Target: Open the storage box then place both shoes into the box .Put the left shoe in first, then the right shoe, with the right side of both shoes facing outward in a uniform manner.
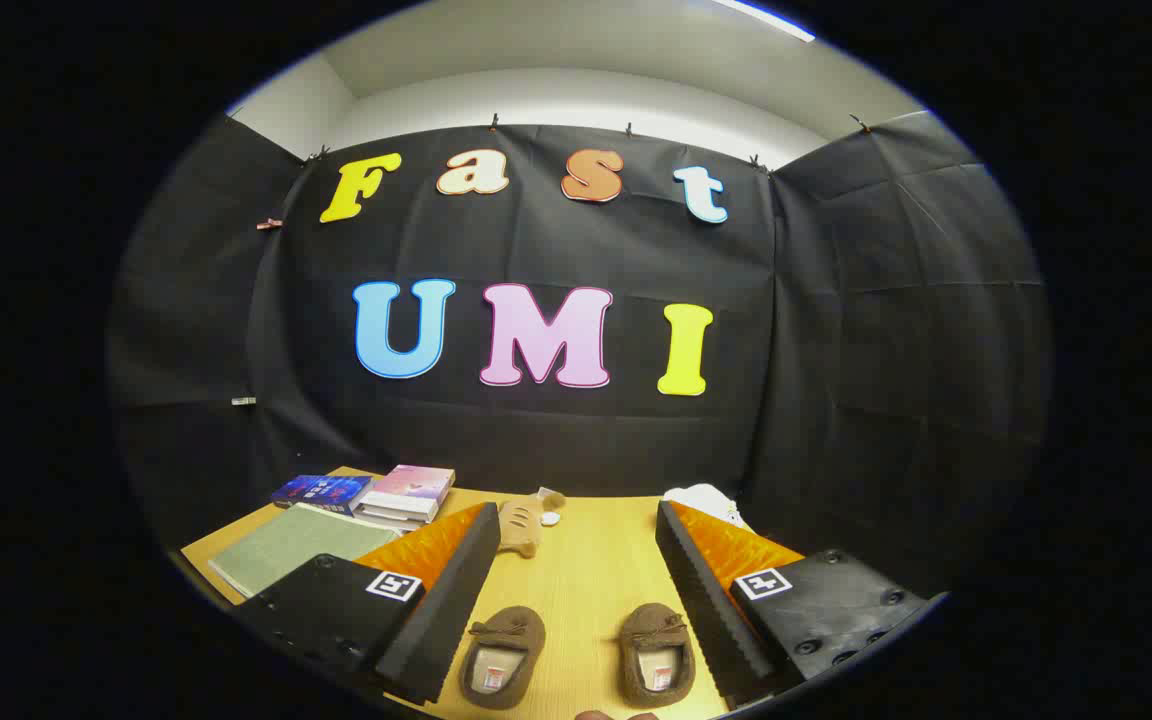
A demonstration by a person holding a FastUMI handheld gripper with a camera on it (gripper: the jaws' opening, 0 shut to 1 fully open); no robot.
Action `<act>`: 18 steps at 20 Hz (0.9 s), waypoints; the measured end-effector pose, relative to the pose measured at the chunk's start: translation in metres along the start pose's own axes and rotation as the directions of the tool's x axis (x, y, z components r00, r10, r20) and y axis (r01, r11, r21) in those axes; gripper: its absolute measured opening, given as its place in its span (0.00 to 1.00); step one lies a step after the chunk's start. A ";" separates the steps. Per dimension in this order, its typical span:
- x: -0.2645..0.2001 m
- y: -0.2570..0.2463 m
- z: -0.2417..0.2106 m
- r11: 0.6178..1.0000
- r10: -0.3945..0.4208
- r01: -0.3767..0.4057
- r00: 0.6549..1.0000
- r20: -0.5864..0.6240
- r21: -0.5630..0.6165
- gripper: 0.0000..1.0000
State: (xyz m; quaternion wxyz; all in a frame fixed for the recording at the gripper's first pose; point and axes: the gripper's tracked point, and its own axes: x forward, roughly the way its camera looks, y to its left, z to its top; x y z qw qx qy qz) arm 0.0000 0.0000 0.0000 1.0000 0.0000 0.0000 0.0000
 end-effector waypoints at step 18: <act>0.000 0.004 -0.016 0.999 0.028 -0.026 0.997 -0.065 0.028 0.97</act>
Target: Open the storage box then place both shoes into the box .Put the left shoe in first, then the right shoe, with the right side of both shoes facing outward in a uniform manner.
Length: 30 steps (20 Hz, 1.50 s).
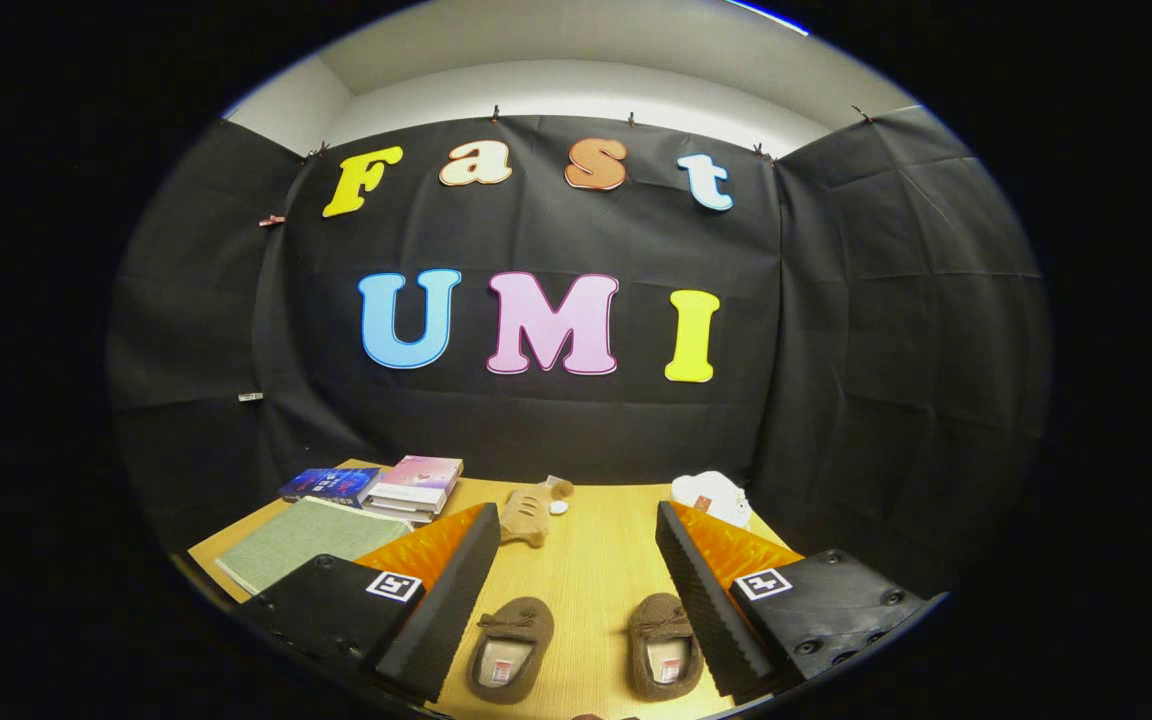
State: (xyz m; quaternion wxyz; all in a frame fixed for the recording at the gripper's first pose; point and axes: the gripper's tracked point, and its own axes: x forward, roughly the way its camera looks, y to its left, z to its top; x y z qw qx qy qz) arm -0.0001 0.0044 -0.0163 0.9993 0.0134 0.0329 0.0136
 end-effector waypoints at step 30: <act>-0.019 0.194 -0.169 0.455 0.885 -0.480 0.339 -0.319 0.750 0.98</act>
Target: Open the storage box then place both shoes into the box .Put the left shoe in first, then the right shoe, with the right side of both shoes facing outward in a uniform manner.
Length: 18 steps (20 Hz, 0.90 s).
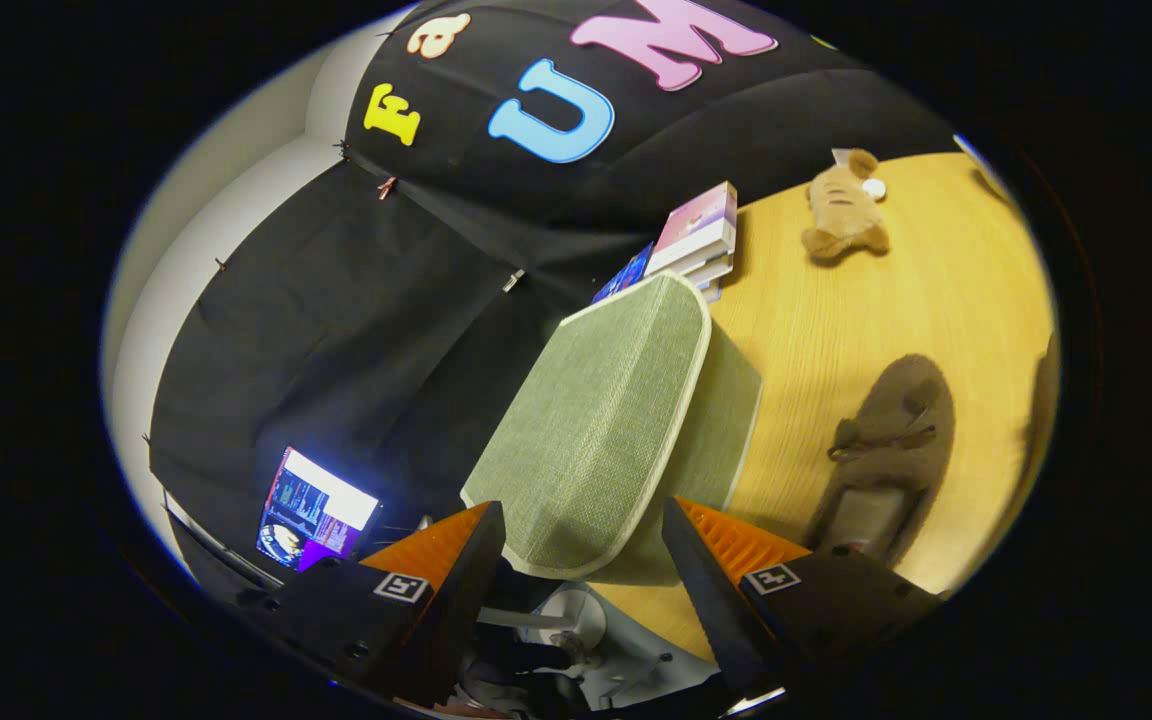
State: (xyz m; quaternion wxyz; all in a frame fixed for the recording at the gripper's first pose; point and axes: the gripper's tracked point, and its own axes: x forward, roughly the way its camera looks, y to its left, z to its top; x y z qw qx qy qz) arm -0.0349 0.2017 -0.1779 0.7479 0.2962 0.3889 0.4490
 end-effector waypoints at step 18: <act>0.036 -0.010 -0.003 0.834 0.206 -0.152 0.978 -0.044 0.530 0.67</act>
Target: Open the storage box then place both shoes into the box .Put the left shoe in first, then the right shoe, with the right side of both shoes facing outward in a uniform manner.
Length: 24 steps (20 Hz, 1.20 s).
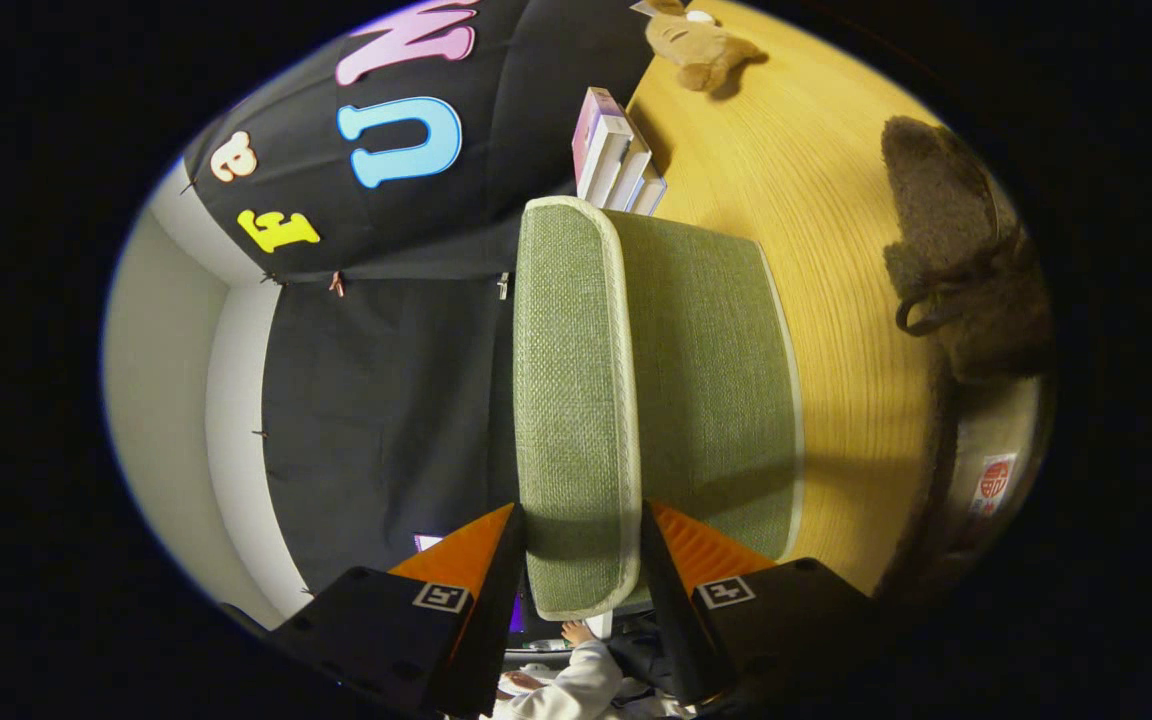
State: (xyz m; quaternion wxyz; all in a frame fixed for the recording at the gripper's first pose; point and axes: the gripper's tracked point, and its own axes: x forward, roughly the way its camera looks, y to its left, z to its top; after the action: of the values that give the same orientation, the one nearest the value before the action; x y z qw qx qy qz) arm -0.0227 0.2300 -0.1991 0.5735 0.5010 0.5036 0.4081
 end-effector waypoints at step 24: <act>-0.002 0.033 0.005 0.995 0.056 -0.055 0.998 -0.012 0.085 0.05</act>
State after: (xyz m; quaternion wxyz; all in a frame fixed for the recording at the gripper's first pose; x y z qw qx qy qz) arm -0.0168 0.2330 -0.1665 0.5364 0.5359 0.5103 0.4057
